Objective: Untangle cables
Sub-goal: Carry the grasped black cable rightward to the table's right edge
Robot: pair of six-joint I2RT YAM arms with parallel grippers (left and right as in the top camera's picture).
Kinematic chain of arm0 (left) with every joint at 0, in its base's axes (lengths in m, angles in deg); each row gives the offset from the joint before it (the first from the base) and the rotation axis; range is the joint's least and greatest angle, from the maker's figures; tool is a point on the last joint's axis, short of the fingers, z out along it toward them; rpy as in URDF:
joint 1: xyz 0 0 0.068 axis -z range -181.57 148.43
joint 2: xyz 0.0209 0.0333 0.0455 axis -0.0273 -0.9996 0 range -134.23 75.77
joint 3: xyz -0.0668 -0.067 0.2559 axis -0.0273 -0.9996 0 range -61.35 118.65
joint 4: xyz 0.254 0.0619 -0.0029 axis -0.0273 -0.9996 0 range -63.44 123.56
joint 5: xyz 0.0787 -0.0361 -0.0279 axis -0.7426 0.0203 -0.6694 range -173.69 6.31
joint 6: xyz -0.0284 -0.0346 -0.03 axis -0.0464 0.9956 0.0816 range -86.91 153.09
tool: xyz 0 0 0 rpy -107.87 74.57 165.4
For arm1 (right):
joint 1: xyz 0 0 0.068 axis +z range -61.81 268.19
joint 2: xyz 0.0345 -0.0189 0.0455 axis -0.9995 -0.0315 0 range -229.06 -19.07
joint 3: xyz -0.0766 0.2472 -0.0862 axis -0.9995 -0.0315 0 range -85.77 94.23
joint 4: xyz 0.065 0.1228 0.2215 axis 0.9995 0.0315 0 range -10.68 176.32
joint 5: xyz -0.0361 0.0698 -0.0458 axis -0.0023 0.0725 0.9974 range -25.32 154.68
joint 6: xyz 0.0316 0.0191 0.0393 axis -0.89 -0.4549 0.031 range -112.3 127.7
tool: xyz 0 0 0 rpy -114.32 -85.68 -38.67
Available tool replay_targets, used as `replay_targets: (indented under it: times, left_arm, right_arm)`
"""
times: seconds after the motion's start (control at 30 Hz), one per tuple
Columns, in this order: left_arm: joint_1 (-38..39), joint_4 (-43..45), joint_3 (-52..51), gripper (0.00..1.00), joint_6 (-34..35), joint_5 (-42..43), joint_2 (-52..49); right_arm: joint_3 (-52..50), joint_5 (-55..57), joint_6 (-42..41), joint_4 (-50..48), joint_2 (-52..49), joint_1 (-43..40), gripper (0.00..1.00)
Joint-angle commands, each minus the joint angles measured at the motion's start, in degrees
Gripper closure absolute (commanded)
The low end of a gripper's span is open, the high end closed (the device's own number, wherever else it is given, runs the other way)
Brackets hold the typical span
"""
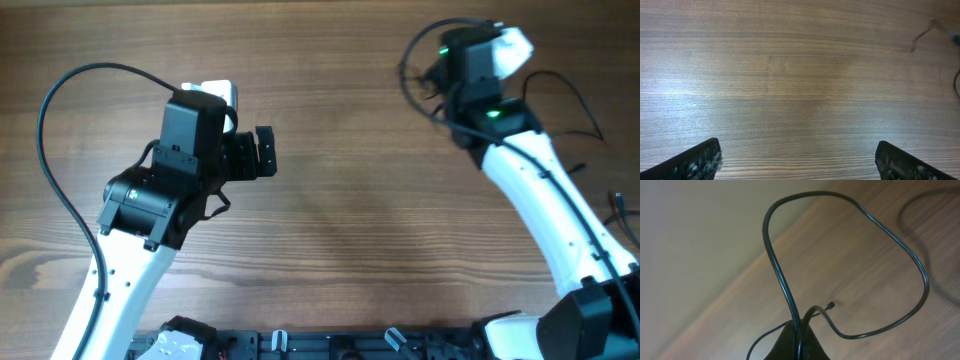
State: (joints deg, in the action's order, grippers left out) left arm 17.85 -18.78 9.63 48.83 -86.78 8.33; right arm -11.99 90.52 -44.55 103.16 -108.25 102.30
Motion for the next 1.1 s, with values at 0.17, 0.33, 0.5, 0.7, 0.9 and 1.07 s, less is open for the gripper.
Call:
replay_targets:
  times: [0.17,0.33,0.5,0.7,0.9,1.07]
  left_arm:
    - [-0.31,0.15,0.37,0.00,-0.74,0.28,0.26]
    - [-0.31,0.15,0.37,0.00,-0.72,0.28,0.26]
    - [-0.31,0.15,0.37,0.00,-0.74,0.28,0.26]
    - [-0.31,0.15,0.37,0.00,-0.72,0.28,0.26]
    - [-0.31,0.15,0.37,0.00,-0.72,0.28,0.26]
    - [-0.31,0.15,0.37,0.00,-0.74,0.28,0.26]
  right_arm:
    - [1.29,-3.54,0.83,-6.60,0.96,-17.31,0.95]
    - [1.29,-6.23,-2.14,-11.74,0.92,-27.71,0.95]
    - [1.27,-6.01,-4.92,-14.45,0.13,-35.69,0.95]
    - [1.27,-5.79,-5.07,-15.63,-1.16,-43.69,0.96]
    - [1.27,-5.79,-5.40,-15.72,-5.31,-49.81,0.95]
    - [1.27,-5.79,-5.38,-19.21,-10.88,-52.19,0.96]
